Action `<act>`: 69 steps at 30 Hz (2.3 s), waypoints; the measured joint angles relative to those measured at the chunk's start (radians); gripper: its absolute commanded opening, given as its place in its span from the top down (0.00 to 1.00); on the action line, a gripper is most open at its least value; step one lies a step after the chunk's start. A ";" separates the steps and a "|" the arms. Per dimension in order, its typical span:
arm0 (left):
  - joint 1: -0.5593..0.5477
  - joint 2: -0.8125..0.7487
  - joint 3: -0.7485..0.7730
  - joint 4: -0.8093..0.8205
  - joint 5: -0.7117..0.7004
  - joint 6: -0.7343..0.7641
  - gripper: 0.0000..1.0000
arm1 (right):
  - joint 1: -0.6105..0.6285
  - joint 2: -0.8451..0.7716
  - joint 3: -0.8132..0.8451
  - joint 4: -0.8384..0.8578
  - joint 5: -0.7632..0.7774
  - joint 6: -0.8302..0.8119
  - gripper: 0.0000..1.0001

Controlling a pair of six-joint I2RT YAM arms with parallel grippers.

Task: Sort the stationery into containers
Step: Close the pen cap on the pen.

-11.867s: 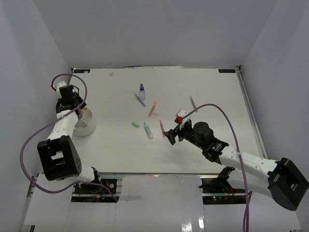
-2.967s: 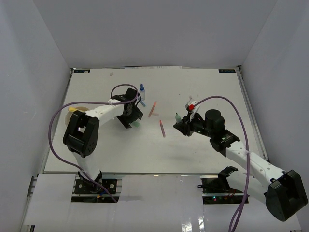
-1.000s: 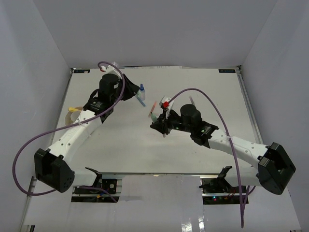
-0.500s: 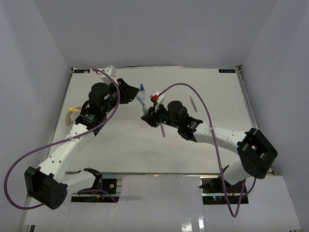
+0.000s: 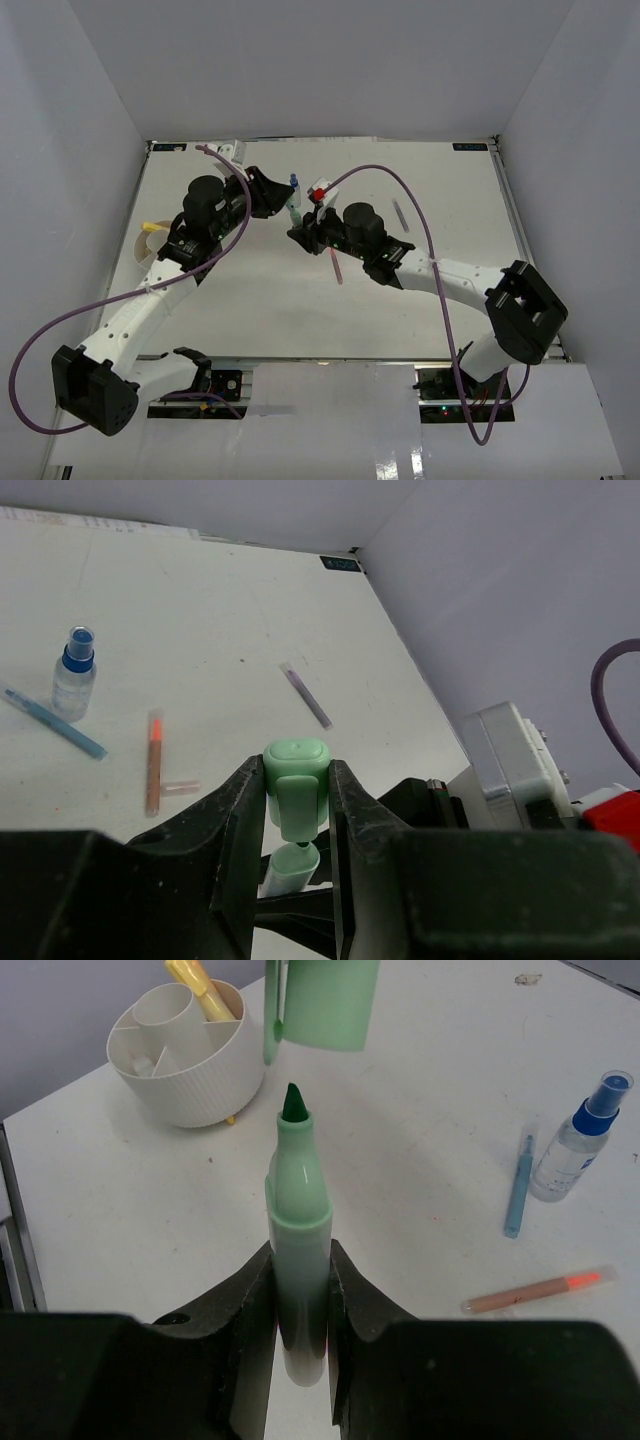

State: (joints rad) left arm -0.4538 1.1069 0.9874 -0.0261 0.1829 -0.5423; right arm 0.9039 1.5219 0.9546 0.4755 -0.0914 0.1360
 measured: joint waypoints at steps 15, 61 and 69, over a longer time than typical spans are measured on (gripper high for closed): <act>0.000 -0.024 -0.032 0.062 0.039 0.010 1.00 | 0.000 0.011 0.029 -0.001 0.014 -0.005 0.92; -0.042 -0.013 -0.050 0.112 -0.054 0.079 1.00 | 0.000 0.026 0.105 -0.047 0.107 0.012 0.92; -0.084 -0.013 -0.050 0.108 -0.134 0.094 1.00 | 0.002 0.026 0.105 -0.046 0.121 0.014 0.92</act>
State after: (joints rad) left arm -0.5373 1.0943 0.9375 0.0822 0.0486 -0.4484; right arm 0.9054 1.5475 1.0595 0.4297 0.0296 0.1505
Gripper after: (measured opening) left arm 0.371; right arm 0.263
